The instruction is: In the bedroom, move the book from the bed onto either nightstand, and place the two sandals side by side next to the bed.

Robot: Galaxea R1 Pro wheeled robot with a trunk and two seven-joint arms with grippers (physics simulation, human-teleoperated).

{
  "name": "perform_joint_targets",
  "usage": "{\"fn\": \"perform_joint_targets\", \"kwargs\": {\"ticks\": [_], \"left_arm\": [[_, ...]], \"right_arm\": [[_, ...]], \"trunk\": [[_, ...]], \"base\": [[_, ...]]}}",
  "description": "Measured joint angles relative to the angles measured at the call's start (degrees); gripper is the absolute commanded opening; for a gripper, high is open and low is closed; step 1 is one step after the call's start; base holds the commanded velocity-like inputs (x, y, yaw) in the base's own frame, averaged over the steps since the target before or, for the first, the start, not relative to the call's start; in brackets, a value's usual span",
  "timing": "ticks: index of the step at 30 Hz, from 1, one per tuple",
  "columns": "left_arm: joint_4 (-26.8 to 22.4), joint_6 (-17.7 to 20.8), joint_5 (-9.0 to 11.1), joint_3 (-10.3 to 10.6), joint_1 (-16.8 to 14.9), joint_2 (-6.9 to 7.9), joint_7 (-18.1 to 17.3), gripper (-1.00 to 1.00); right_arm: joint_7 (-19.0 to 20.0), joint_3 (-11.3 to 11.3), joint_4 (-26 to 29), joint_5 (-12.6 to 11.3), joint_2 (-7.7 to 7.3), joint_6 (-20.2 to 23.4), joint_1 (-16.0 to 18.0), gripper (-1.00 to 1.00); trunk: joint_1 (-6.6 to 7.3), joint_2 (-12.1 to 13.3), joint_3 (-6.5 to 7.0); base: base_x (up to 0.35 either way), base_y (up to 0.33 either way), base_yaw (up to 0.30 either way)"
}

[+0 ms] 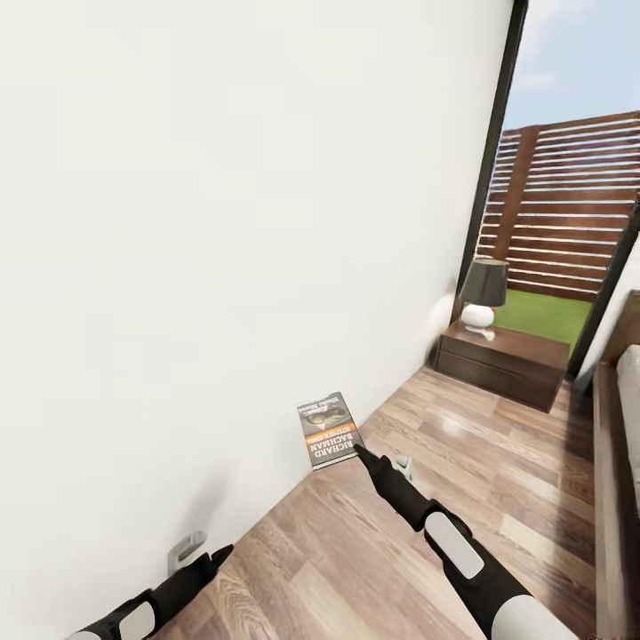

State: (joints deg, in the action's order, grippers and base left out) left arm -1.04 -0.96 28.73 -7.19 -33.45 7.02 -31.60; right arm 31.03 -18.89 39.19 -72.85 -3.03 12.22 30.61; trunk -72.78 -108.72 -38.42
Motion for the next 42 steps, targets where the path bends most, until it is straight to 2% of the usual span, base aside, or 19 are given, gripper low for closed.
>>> {"fn": "perform_joint_targets", "kwargs": {"ticks": [25,42], "left_arm": [[0.01,0.0,0.0,0.0,0.0,0.0,0.0,1.0],[0.01,0.0,0.01,0.0,0.0,0.0,0.07,1.0]], "right_arm": [[0.01,0.0,0.0,-0.01,0.0,0.0,0.0,-1.0],[-0.01,0.0,-0.01,0.0,0.0,-0.01,-0.01,-1.0]], "trunk": [[0.0,0.0,0.0],[0.01,0.0,0.0]], "base": [[0.128,0.002,-0.211],[0.176,0.077,-0.198]]}}
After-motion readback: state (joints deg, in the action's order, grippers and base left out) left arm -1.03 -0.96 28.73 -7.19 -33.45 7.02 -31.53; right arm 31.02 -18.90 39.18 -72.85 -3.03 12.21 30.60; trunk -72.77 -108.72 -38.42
